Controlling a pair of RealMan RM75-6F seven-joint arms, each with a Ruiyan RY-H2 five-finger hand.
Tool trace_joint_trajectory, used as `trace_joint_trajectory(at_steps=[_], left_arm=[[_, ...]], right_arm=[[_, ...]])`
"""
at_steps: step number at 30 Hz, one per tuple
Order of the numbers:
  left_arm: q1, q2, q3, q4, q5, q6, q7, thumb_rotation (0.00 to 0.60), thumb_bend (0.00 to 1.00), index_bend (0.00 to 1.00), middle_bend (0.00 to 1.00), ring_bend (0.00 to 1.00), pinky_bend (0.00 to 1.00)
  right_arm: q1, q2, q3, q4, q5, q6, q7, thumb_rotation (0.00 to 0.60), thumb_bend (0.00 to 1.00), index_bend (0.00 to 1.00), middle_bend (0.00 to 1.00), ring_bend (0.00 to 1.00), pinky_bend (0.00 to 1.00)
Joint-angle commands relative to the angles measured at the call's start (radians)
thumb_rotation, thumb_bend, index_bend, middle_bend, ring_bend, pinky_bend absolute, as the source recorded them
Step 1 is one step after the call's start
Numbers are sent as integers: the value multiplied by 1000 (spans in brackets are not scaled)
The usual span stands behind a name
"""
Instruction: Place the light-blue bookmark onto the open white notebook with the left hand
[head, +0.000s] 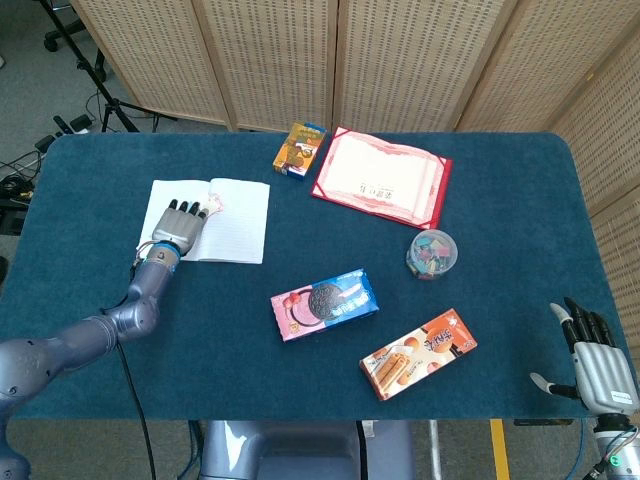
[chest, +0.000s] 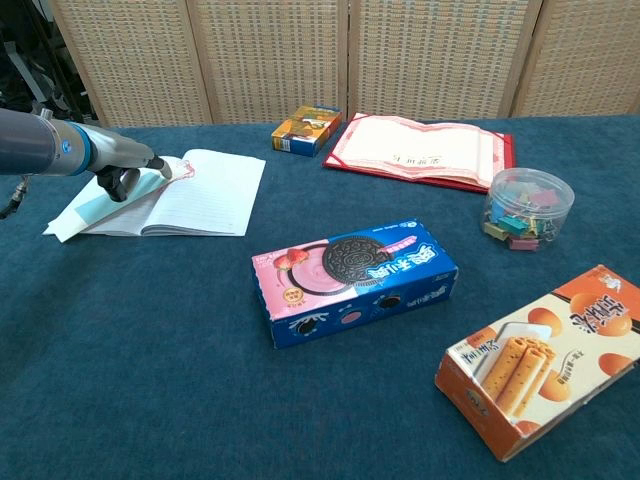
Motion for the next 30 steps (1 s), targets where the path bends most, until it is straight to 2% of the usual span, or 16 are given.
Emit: trace_joint_trajectory(at_steps=[1,30], left_arm=[[3,0,10,8,-13,-3,2,600,1000,21,0,0,0],[24,-14,70,90,-131,-27,46,600,1000,21,0,0,0]], right_arm=[[1,-1,-1,0,0,-1,-3,600,105,2,0,0,0],[0,-5,-2,-2,-7,5,-11,600,105,2,0,0,0]])
